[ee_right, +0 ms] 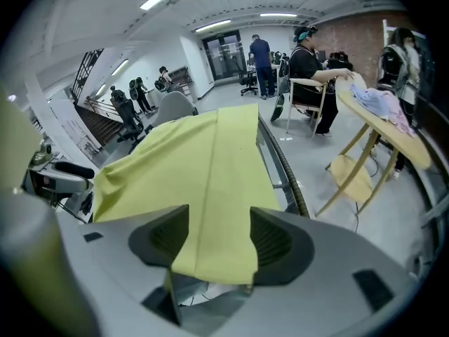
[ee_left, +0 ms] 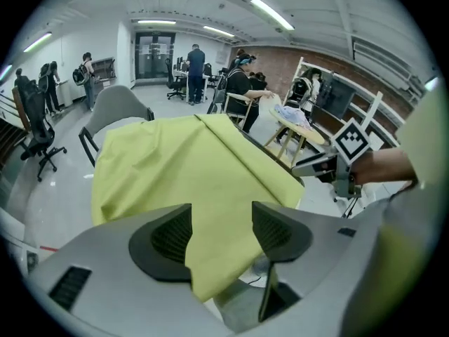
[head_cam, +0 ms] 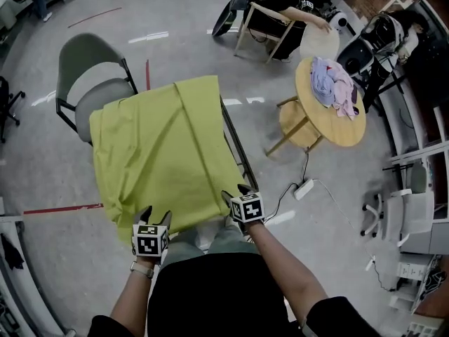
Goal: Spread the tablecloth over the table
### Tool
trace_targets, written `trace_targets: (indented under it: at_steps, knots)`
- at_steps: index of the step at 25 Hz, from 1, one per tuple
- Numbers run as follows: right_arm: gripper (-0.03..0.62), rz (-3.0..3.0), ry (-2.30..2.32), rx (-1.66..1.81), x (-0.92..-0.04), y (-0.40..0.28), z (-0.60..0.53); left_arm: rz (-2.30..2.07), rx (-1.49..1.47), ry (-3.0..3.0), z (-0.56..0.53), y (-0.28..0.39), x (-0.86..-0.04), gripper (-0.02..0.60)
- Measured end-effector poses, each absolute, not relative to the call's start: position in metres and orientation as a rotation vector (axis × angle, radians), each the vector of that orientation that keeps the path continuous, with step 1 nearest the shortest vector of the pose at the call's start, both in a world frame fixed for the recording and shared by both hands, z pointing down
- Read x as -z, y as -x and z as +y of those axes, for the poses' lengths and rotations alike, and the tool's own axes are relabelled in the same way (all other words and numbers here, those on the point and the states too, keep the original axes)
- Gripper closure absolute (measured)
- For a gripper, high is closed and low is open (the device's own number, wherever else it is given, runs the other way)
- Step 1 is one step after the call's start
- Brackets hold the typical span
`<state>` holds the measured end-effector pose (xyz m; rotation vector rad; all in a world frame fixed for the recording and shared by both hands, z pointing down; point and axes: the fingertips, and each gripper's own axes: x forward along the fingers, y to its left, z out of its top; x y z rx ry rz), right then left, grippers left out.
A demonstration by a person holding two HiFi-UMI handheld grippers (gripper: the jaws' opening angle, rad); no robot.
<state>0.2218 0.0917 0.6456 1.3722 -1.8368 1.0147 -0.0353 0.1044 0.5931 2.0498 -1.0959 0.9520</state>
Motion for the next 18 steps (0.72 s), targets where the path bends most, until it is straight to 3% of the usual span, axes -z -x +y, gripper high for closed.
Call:
trace_targets:
  at_steps: [18]
  knots:
    - [0.307, -1.846, -1.108, -1.029, -0.716, -0.271, 0.077, -1.236, -0.911, -1.877, 0.143, -0.056, -0.58, 0.314]
